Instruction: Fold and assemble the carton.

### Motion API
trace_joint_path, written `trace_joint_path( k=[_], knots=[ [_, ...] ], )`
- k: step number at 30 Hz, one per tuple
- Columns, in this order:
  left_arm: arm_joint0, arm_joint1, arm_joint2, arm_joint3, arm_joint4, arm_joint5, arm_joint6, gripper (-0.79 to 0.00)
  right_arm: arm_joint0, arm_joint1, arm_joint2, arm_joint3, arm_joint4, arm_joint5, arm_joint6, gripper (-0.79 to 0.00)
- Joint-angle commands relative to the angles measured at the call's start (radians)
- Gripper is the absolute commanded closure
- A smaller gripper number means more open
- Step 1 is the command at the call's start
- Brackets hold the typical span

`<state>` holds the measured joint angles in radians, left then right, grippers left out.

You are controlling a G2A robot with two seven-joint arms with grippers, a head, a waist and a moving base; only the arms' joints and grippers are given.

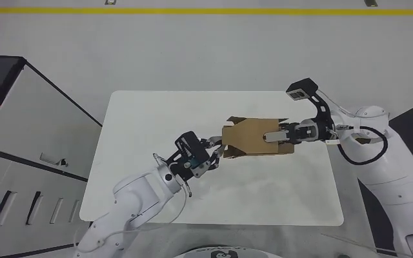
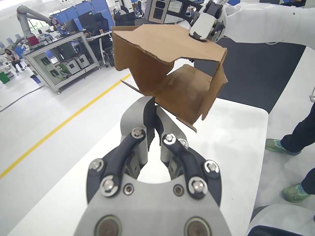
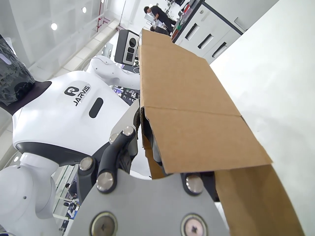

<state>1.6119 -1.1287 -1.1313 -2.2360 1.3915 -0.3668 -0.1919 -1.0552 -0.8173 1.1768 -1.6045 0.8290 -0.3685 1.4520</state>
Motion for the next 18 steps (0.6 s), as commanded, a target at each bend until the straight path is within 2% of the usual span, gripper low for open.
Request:
trace_joint_path(
  k=[1,12,18],
  knots=[
    [-0.004,-0.001,0.003,0.002,-0.002,0.001,0.001,0.0,0.001,-0.002,-0.001,-0.001,0.001,0.008,0.008,0.0],
    [-0.019,-0.002,0.015,0.008,-0.033,-0.021,0.02,0.0,-0.006,-0.011,0.016,0.011,0.002,0.009,0.009,0.0],
    [-0.014,-0.004,-0.004,0.013,-0.04,0.036,0.027,0.0,-0.018,-0.02,0.026,0.025,0.05,0.006,0.006,0.0]
  ],
)
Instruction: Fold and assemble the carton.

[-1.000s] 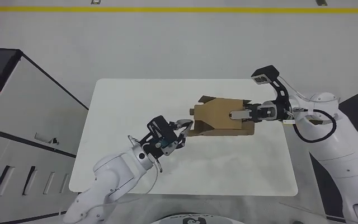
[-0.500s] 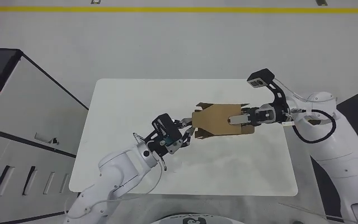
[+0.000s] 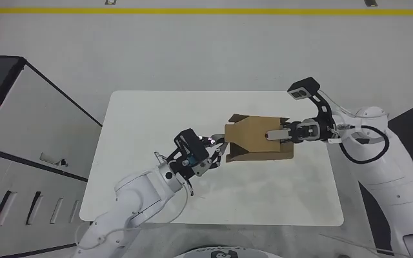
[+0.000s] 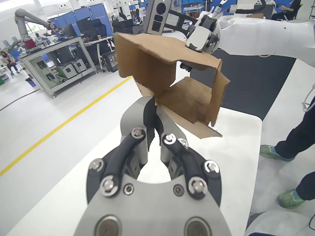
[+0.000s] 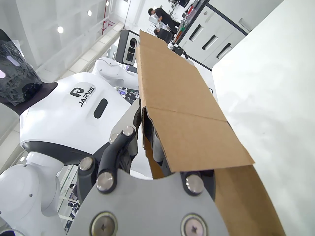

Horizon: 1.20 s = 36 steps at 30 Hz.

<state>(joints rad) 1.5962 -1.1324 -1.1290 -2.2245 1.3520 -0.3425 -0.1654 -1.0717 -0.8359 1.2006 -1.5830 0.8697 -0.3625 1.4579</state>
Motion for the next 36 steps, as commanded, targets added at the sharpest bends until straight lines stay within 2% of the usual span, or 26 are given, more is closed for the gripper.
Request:
trace_joint_path(
  k=[1,13,22,30,36],
  knots=[
    [0.004,0.0,-0.013,0.002,0.002,0.019,-0.002,0.0,-0.005,-0.003,0.006,0.008,0.022,-0.001,-0.001,0.0],
    [0.052,0.011,-0.06,-0.024,-0.029,-0.044,-0.002,0.0,-0.032,-0.036,0.051,0.05,0.129,0.001,0.001,0.0],
    [0.051,0.011,-0.064,-0.021,-0.016,-0.031,-0.01,0.0,-0.04,-0.038,0.047,0.048,0.144,0.009,-0.016,0.0],
    [0.053,0.012,-0.112,-0.021,-0.072,-0.027,0.054,0.0,-0.048,-0.072,0.023,0.09,0.34,0.038,0.038,0.0],
    [0.056,0.016,-0.152,-0.02,-0.068,-0.04,0.057,0.0,-0.029,-0.109,0.024,0.131,0.367,0.078,0.078,0.0]
  ],
)
